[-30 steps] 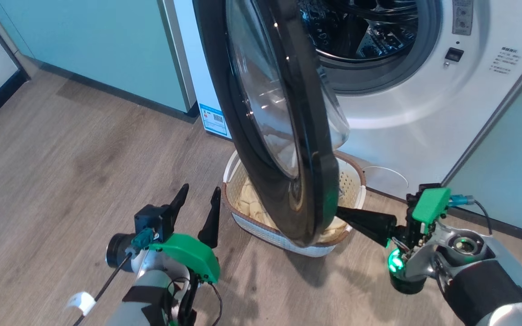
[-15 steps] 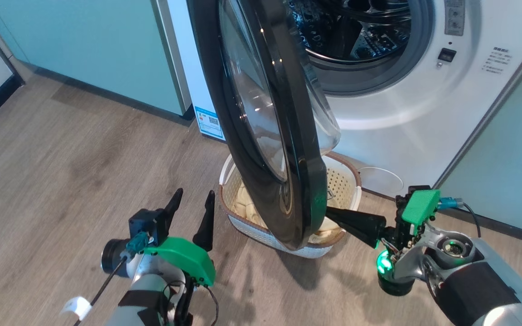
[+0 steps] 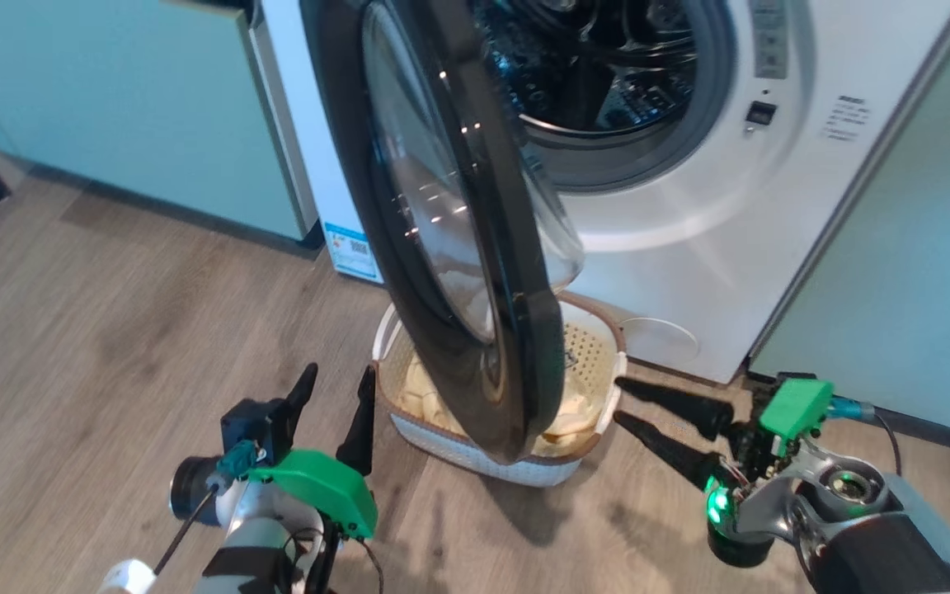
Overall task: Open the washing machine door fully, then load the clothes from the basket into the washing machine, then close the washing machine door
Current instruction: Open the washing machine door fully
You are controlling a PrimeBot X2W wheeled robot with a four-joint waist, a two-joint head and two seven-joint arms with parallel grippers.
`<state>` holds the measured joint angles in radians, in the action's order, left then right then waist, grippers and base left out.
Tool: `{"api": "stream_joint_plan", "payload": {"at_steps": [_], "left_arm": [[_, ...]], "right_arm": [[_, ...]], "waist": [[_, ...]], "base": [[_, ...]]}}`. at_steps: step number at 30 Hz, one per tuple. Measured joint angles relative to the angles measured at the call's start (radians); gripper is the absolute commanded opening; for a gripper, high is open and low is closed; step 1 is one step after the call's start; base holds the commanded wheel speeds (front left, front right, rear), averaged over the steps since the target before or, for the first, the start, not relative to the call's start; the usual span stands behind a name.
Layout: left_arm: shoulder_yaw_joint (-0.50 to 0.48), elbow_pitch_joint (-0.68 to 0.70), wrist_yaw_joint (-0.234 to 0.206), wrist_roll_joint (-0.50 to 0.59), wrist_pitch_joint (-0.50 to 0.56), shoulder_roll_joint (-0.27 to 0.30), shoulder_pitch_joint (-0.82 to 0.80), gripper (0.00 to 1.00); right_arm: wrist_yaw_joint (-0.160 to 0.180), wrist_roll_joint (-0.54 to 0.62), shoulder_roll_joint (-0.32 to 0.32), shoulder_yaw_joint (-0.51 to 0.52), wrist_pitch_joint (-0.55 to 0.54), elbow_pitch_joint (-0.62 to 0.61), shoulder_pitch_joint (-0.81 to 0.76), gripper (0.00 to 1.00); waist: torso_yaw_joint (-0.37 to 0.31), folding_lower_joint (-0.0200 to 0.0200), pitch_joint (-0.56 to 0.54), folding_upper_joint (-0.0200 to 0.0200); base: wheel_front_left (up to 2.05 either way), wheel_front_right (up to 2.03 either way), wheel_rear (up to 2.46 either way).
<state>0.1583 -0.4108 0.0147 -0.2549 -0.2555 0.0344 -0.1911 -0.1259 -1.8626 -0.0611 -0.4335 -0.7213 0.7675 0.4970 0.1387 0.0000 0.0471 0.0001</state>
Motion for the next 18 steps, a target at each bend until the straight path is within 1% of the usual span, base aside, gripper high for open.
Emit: {"api": "stream_joint_plan", "payload": {"at_steps": [1,5,8,13,18], "left_arm": [[-0.002,-0.002,0.003,0.001,0.0,0.0,0.003,1.0],[-0.029,-0.005,0.018,0.029,0.0,0.0,0.006,1.0],[-0.052,-0.009,0.027,0.043,0.0,0.0,0.007,1.0],[-0.096,-0.012,0.036,0.054,0.0,0.0,0.011,1.0],[-0.144,-0.012,0.046,0.061,0.0,0.004,0.034,1.0]], "right_arm": [[0.0,0.004,0.001,0.013,0.0,-0.006,-0.007,1.0],[0.0,0.037,0.001,0.068,0.014,-0.044,-0.043,1.0],[0.0,0.084,0.002,0.102,0.048,-0.082,-0.069,1.0],[0.0,0.207,0.001,0.139,0.148,-0.185,-0.123,1.0],[0.0,0.274,-0.001,0.153,0.225,-0.269,-0.194,1.0]], "waist": [[-0.006,0.0,-0.004,0.0],[-0.034,0.0,-0.019,0.0],[-0.059,0.0,-0.029,0.0],[-0.101,0.0,-0.047,0.0],[-0.145,0.0,-0.062,0.0]], "base": [[0.0,0.0,0.0],[0.0,0.0,0.0],[0.0,0.0,0.0],[0.0,0.0,0.0],[0.0,0.0,0.0]]}}
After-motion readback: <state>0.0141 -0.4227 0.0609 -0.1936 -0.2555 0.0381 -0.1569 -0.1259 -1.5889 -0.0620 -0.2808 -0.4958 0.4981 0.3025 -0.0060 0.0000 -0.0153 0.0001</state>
